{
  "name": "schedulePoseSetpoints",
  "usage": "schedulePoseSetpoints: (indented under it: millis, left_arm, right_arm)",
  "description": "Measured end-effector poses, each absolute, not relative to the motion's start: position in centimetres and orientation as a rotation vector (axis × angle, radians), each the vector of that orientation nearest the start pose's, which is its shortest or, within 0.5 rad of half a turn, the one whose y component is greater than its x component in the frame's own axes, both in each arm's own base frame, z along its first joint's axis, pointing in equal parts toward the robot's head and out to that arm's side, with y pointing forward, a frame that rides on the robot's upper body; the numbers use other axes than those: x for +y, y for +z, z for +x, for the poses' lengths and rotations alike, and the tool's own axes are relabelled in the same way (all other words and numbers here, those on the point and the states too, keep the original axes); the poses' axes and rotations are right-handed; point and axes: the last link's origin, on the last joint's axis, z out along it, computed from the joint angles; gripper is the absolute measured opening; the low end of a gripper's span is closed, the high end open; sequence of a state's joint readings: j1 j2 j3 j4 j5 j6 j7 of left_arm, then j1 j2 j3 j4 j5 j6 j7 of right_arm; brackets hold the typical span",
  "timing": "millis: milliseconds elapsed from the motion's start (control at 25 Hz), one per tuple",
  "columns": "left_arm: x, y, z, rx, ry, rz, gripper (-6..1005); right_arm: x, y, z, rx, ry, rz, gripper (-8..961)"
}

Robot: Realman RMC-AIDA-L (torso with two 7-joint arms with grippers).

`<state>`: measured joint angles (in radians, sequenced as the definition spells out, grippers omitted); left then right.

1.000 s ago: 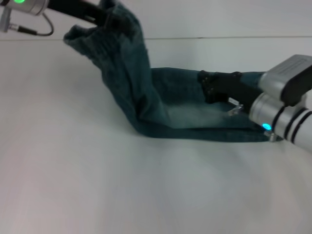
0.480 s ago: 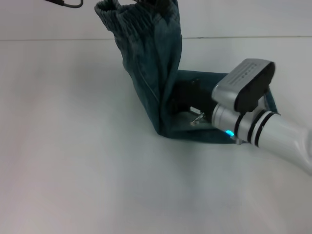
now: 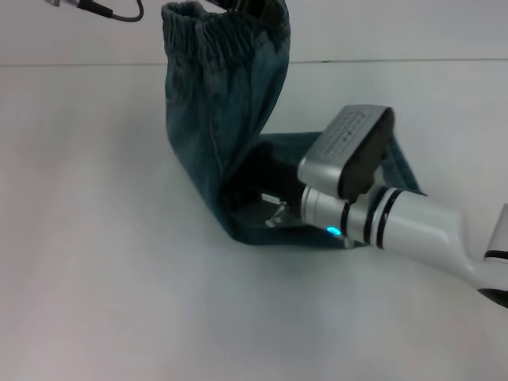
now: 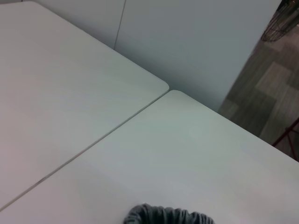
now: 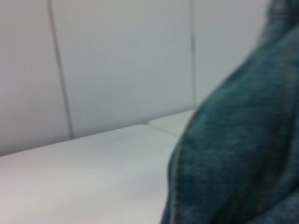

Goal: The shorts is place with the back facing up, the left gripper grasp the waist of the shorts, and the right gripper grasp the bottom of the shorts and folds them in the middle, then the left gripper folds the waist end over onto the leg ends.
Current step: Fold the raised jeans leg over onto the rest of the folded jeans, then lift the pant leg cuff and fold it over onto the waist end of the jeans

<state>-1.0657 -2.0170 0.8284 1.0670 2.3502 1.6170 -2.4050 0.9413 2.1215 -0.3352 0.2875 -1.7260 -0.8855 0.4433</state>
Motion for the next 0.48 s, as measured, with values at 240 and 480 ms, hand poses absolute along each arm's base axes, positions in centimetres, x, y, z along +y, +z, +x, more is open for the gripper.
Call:
schedulePoseSetpoints:
  millis: [240,480]
  left_arm:
    - [43.3,6.0,-5.9,-0.854,-0.227,-2.763,117]
    - [43.2,5.7,-6.6,-0.869,-0.233,-2.753,115]
  right_arm:
    - [35.3,-16.5,16.6,0.434,0.642,-2.553,21]
    - [35.1,-15.3,19.1,0.492,0.654,-2.478,21]
